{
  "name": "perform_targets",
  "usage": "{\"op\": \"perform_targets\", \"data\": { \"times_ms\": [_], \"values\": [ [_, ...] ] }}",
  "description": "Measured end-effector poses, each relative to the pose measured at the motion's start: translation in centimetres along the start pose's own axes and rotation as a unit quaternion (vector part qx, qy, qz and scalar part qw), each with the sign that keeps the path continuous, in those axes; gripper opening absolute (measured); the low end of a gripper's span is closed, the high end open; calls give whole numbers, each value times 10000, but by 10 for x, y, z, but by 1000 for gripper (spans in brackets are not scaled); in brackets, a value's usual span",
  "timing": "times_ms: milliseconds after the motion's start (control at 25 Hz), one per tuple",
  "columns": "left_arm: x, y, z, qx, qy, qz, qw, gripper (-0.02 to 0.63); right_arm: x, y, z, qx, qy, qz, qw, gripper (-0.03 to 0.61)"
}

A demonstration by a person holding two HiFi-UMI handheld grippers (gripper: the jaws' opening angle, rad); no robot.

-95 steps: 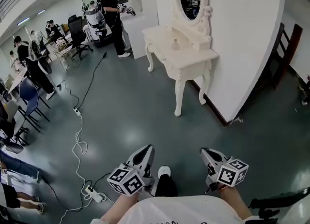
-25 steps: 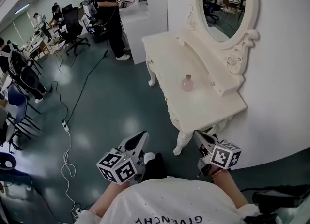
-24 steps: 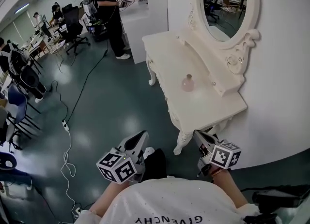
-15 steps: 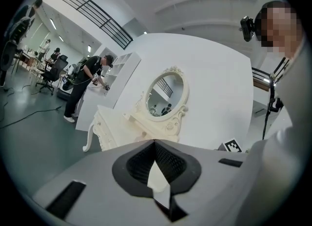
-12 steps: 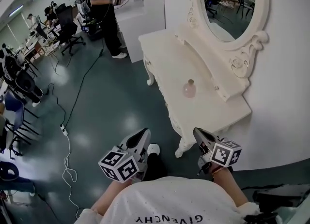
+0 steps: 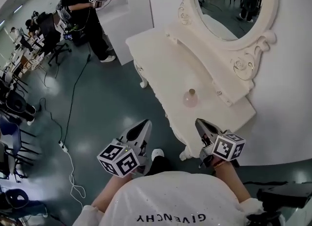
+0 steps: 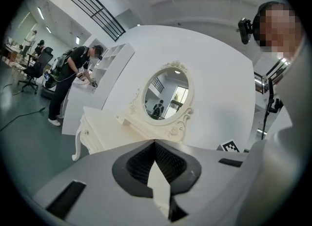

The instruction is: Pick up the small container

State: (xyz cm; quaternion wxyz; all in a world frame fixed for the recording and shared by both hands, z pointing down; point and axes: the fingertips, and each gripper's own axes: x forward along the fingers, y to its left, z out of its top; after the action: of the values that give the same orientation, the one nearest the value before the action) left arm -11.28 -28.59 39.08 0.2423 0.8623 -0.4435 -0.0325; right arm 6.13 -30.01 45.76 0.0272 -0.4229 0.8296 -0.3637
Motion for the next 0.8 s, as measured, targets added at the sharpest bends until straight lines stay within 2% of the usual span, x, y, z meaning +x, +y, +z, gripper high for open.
{"op": "perform_targets", "data": {
  "times_ms": [120, 280, 800],
  "values": [
    [22, 9, 21, 149, 15, -288, 9995, 0, 17, -4, 17, 10, -162, -154, 9997, 0],
    [46, 23, 29, 85, 174, -602, 9980, 0, 31, -9, 26, 91, -302, -423, 9986, 0],
    [106, 69, 51, 32, 414, -1097, 9931, 0, 75, -26, 53, 110, -619, -1032, 9927, 0]
  ]
}}
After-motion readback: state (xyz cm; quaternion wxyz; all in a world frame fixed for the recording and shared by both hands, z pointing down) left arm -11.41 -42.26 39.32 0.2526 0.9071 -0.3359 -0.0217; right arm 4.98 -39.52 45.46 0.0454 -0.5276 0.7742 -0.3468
